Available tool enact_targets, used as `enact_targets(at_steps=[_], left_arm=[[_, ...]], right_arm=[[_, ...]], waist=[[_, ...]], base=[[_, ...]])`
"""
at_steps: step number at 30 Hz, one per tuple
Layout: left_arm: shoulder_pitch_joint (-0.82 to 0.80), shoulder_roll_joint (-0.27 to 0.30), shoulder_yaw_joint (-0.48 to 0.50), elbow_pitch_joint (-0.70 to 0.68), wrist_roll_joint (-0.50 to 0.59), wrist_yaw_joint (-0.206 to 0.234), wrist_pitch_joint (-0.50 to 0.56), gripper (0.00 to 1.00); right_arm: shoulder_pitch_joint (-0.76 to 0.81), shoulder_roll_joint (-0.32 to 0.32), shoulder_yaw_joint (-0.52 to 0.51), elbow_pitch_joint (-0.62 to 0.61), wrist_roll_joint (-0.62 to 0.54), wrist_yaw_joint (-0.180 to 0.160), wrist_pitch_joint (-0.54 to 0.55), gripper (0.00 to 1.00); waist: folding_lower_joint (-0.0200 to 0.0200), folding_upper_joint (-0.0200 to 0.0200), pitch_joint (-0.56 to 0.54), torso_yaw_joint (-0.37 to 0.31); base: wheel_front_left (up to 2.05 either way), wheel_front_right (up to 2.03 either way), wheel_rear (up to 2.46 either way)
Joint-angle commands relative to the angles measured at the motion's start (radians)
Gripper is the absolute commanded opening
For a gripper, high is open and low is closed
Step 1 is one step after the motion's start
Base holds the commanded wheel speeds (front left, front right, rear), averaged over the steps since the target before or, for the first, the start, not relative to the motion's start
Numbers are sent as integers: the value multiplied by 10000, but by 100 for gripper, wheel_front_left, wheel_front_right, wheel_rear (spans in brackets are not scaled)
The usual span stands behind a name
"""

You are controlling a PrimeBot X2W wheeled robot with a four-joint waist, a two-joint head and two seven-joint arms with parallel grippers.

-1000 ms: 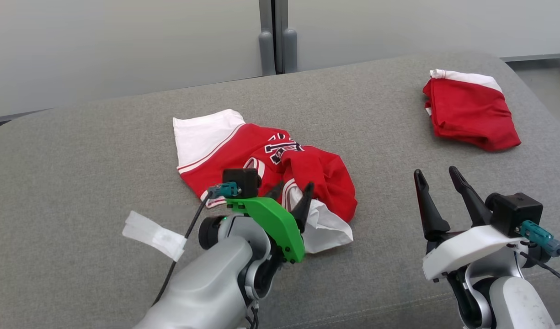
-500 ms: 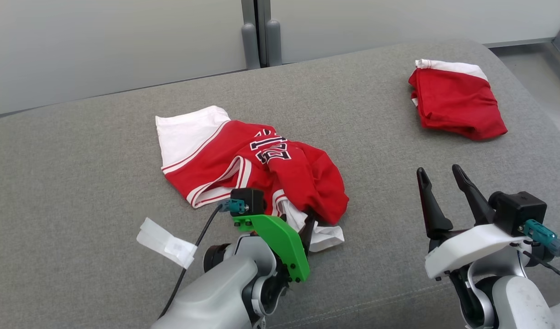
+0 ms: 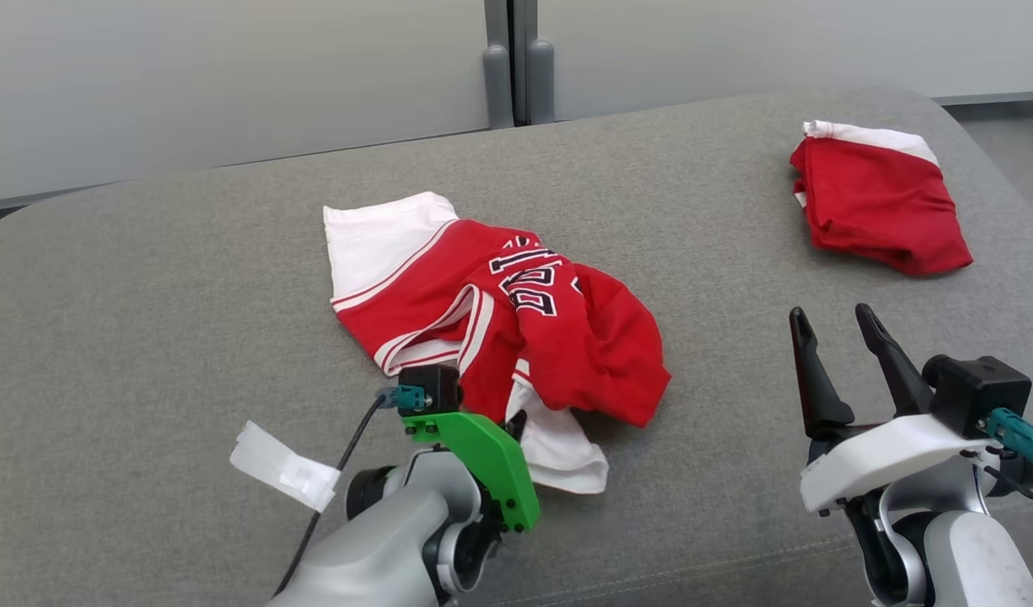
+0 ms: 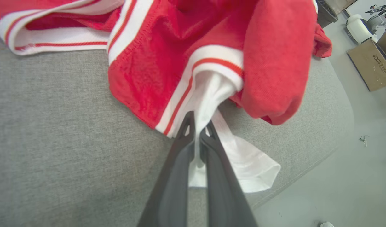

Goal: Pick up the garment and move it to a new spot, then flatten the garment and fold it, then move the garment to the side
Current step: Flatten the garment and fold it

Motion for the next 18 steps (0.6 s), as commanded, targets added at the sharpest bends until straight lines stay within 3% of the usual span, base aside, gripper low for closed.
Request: enact_targets(at_steps=[1, 8, 13, 18], left_arm=[[-124, 263, 40, 109, 160, -35, -138, 0], [-1389, 1425, 95, 312, 1130, 476, -1025, 0], [-2430, 2221, -62, 195, 2284, 1329, -1671, 0], [-2199, 2519, -94, -130, 2722, 1914, -1830, 0]], right_arm=[[120, -22, -62, -40, -13, -1, -49, 100], [159, -21, -152, -88, -20, -1, -24, 100], [185, -21, -163, -52, 35, -1, -54, 100], [218, -22, -176, -51, 34, -3, -60, 100]], waist=[[0, 0, -74, 273], [0, 0, -235, 823], [0, 0, -312, 1037], [0, 0, -318, 1135]], base=[[0, 0, 0], [0, 0, 0], [0, 0, 0], [0, 0, 0]])
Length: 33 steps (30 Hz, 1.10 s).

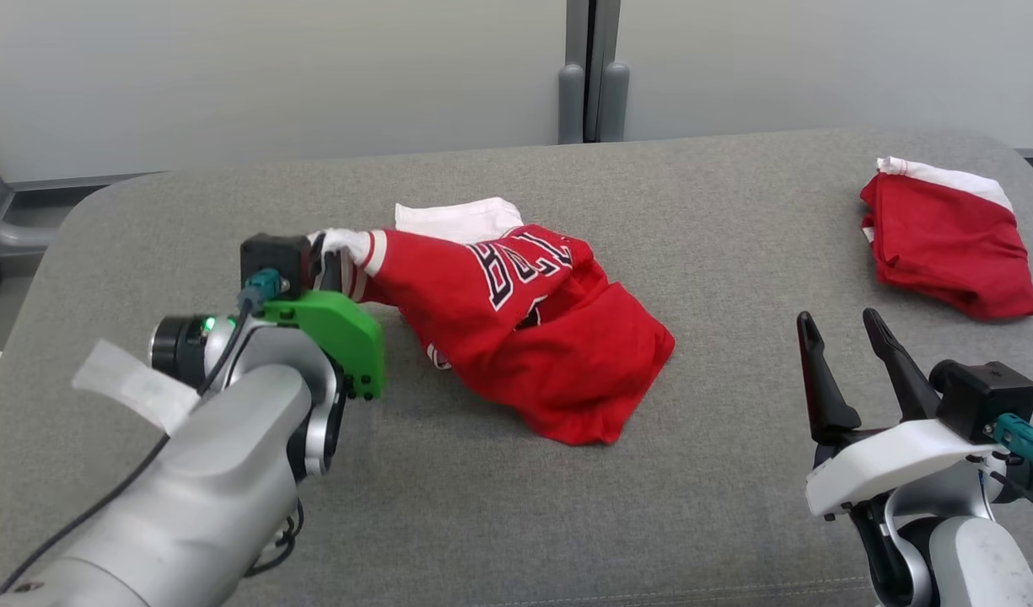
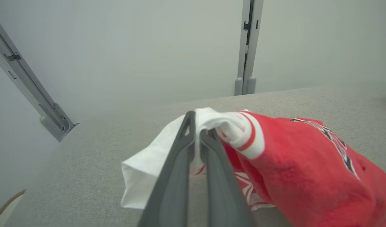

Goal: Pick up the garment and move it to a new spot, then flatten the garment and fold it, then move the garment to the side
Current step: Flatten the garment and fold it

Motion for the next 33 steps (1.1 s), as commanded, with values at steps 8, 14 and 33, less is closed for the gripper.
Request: enact_targets(at_steps=[8, 14, 33], left_arm=[[2053, 78, -225, 264, -331, 395, -82, 0], [3086, -440, -227, 693, -671, 66, -84, 0], [3470, -881, 1645, 648, 41, -589, -154, 100]], right_arm=[[36, -22, 108, 15, 56, -3, -20, 100], [-36, -22, 112, 13, -11, -3, 46, 100], [-221, -22, 128, 2158, 259, -1, 289, 100]], waist=[[0, 0, 129, 17], [0, 0, 227, 15], [0, 0, 125, 805]], base=[[0, 0, 0], [0, 0, 0], [0, 0, 0]])
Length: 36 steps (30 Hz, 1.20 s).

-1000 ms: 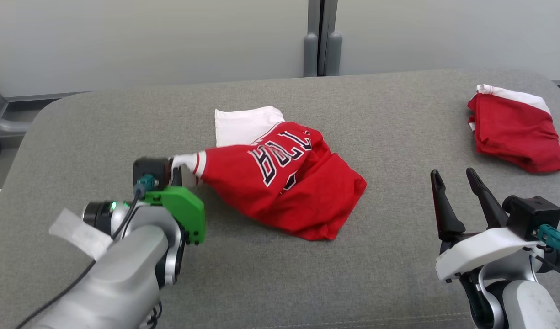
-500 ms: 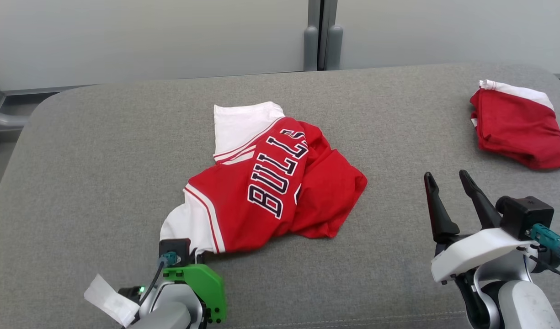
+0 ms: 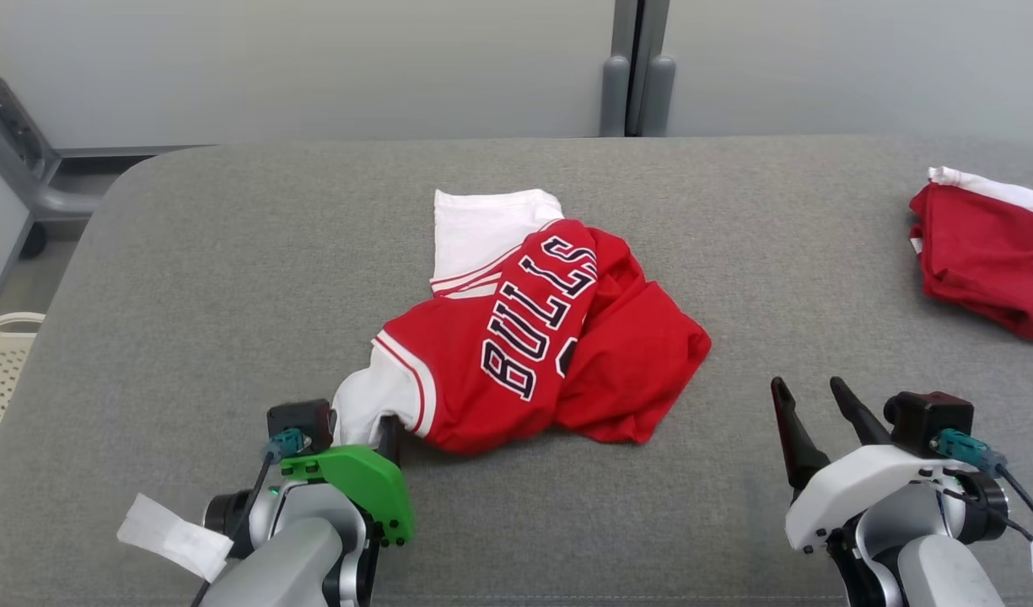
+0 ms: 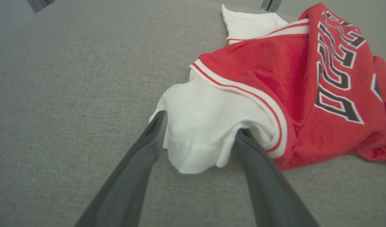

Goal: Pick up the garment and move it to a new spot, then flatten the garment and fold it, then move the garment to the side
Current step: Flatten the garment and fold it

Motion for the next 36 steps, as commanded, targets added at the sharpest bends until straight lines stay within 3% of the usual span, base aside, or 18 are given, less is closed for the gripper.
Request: enact_targets(at_steps=[1, 9, 13, 22, 29, 30, 31, 34, 36], left_arm=[[77, 111, 222, -227, 305, -26, -34, 100], [664, 456, 1376, -2250, 1936, 190, -29, 100], [1201, 694, 1610, -3492, 2639, 380, -29, 100], [1771, 1003, 1831, -5107, 2972, 846, -29, 100], [1909, 1131, 1820, -5748, 3090, 1128, 3, 100], [1924, 1141, 1825, -5805, 3089, 1145, 8, 100], [1935, 1159, 1840, -5850, 3082, 1173, 10, 100], [1991, 1210, 1898, -5983, 3051, 1234, -1, 100], [2020, 1241, 1925, -6063, 3044, 1277, -4, 100]], right_arm=[[-124, -19, 21, 239, -27, -1, 3, 100], [-696, -24, 422, 2070, 504, -3, -260, 100], [-1213, -25, 882, 3499, 1453, -3, -654, 100], [-2276, -34, 1351, 6009, 2196, -3, -1463, 100], [-3037, -39, 1156, 8054, 1698, -12, -1879, 100], [-3126, -42, 1113, 8329, 1578, -16, -1956, 89], [-3201, -45, 1112, 8543, 1511, -20, -2039, 44], [-3421, -39, 1260, 9029, 1447, -20, -2218, 0], [-3545, -27, 1352, 9206, 1559, -13, -2344, 0]], waist=[[0, 0, -18, 276], [0, 0, 61, 1138], [0, 0, 155, 1770], [0, 0, 446, 2532], [0, 0, 597, 2711], [0, 0, 605, 2704], [0, 0, 608, 2687], [0, 0, 609, 2541], [0, 0, 603, 2386]], base=[[0, 0, 0], [0, 0, 0], [0, 0, 0], [0, 0, 0], [0, 0, 0], [0, 0, 0], [0, 0, 0], [0, 0, 0], [0, 0, 0]])
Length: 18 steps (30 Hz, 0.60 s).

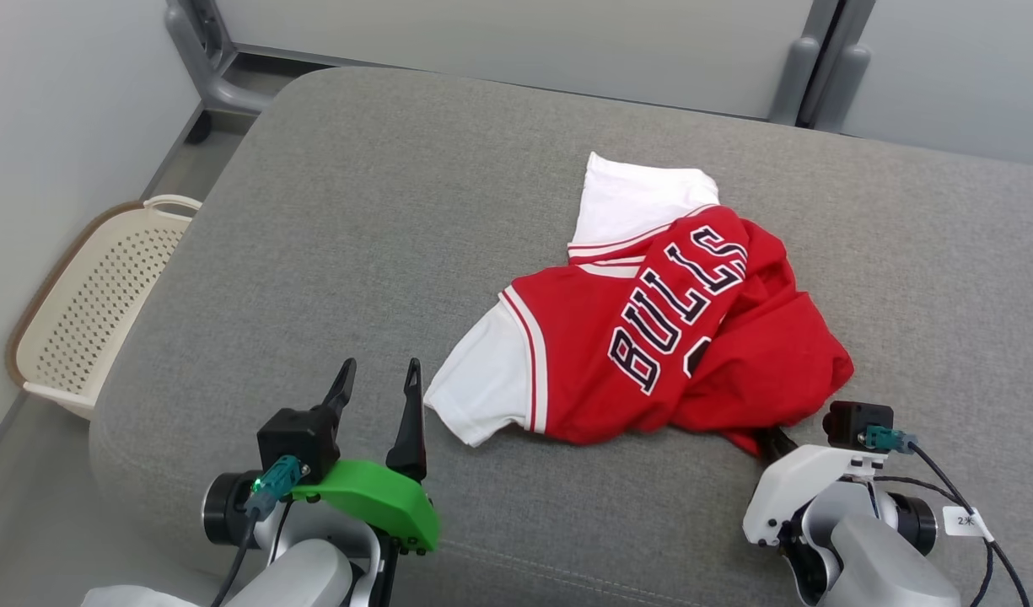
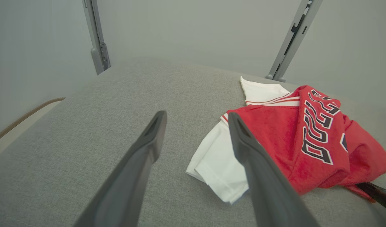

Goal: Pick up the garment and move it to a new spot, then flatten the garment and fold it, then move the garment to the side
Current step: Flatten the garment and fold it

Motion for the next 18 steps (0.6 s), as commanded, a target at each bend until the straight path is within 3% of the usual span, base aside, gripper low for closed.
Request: enact_targets(at_steps=[1, 7, 18], left_arm=[[156, 56, 37, -77, 27, 54, -21, 100], [347, 103, 159, -158, -40, 68, -33, 100], [608, 16, 288, -225, -57, 54, -43, 100]], right_arm=[[114, -19, 75, 299, 163, -29, -3, 0], [-259, -195, -318, 241, 430, -35, -338, 0], [88, -1374, -1277, -693, 1150, -28, 316, 0]], waist=[[0, 0, -20, -236], [0, 0, -132, -1008], [0, 0, -205, -2131]], base=[[0, 0, 0], [0, 0, 0], [0, 0, 0]])
